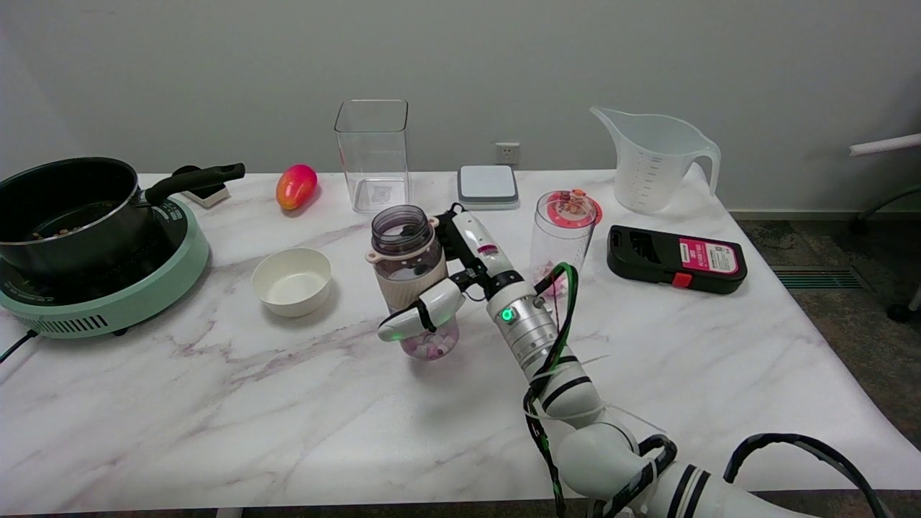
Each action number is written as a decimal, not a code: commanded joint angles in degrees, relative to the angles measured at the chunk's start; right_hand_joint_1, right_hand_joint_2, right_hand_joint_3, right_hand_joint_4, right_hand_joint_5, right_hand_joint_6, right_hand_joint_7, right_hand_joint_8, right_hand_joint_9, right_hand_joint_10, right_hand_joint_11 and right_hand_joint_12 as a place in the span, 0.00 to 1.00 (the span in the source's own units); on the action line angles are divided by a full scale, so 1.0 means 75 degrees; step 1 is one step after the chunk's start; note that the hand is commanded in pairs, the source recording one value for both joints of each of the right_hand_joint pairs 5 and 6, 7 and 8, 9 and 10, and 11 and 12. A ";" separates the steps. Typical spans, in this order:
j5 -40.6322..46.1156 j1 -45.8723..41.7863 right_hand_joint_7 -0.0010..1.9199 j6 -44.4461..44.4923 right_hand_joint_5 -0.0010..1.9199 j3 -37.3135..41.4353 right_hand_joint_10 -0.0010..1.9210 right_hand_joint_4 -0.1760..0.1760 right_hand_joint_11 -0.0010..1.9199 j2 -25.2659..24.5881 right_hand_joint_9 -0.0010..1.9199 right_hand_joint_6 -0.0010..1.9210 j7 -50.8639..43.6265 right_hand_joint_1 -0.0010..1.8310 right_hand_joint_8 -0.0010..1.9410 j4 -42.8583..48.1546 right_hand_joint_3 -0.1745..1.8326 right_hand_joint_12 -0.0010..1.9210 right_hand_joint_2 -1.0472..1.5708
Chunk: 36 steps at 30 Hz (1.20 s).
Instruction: Place the bottle onto the table.
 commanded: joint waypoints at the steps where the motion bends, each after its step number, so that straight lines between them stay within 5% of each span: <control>1: -0.1125 -0.0177 0.94 0.0780 1.00 -0.0064 0.79 0.50 0.69 -0.0105 0.79 1.00 0.0966 0.66 0.93 -0.0450 0.22 0.69 0.97; 36: -0.1871 -0.0373 0.94 0.2060 1.00 -0.0032 0.80 0.50 0.70 -0.0411 0.80 1.00 0.2190 0.67 0.93 -0.1576 0.22 0.70 0.98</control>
